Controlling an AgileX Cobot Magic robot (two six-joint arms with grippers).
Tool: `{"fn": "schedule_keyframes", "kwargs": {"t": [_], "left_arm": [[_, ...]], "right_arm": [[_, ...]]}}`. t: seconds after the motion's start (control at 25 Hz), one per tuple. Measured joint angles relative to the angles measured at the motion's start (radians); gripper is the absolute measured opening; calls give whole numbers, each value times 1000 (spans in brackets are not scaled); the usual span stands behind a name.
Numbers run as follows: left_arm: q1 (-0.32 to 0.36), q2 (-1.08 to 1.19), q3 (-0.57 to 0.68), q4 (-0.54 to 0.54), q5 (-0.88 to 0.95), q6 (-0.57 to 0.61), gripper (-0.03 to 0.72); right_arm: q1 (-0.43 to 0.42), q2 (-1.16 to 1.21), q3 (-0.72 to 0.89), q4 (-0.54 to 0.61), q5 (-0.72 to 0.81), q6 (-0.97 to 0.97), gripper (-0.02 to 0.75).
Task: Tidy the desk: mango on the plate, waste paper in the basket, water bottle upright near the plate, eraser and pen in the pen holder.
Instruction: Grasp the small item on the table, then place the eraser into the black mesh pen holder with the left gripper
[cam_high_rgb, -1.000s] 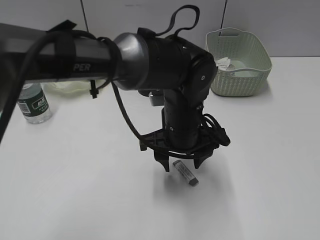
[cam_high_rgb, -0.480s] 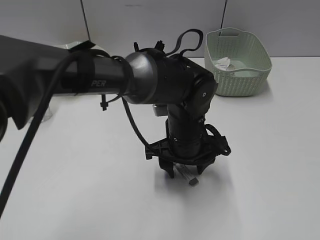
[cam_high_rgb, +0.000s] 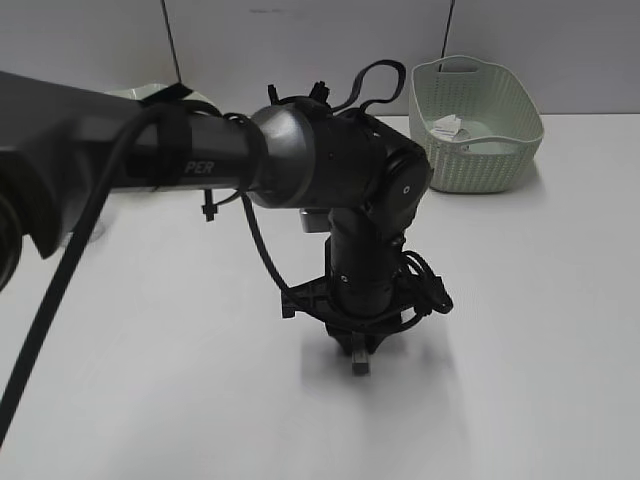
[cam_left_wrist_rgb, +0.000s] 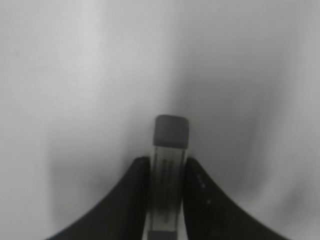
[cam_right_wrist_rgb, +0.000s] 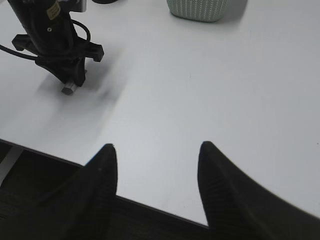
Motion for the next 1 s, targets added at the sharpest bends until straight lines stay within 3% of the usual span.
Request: {"fn": "schedule_keyframes", "kwargs": {"t": [0.12, 0.36, 0.72, 0.88, 1.0], "left_arm": [[1, 0, 0, 0, 3, 10, 155], [0, -19, 0, 27, -9, 82, 155], [9, -171, -1, 266, 81, 243, 155], [62, -265, -1, 286, 55, 287, 155], [143, -328, -1, 265, 21, 347, 155]], "right_arm": [[0, 0, 0, 0, -1, -1, 416], [0, 0, 0, 0, -1, -1, 416], [0, 0, 0, 0, -1, -1, 416], [0, 0, 0, 0, -1, -1, 414], [0, 0, 0, 0, -1, -1, 414]]}}
